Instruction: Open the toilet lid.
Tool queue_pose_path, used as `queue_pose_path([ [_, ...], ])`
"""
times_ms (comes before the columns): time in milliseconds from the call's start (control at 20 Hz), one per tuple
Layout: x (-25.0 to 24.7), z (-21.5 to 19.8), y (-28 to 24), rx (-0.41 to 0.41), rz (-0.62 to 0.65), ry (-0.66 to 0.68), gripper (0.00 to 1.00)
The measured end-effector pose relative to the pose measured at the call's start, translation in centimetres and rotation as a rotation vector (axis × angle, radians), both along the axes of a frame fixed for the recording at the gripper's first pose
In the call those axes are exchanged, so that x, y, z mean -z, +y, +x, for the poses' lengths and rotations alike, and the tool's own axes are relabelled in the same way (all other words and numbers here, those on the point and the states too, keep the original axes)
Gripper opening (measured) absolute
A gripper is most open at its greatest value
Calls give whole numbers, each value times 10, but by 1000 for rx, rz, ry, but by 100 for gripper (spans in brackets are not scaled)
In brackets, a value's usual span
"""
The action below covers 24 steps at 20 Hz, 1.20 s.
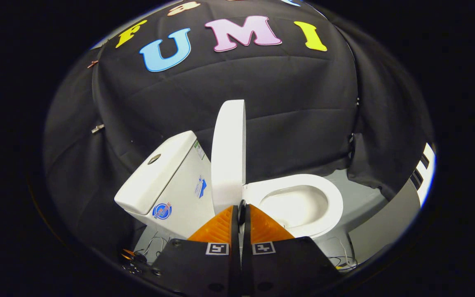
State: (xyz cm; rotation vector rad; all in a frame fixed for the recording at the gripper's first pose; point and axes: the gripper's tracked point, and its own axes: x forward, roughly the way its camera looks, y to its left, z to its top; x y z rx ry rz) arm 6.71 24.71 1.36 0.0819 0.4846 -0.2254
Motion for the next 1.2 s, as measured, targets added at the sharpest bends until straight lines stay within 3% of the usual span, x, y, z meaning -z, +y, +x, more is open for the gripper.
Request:
queue_pose_path([
  [700,4,17,48,27,-130,-5,6],
  [1200,12,28,85,-18,-291,-30,10],
])
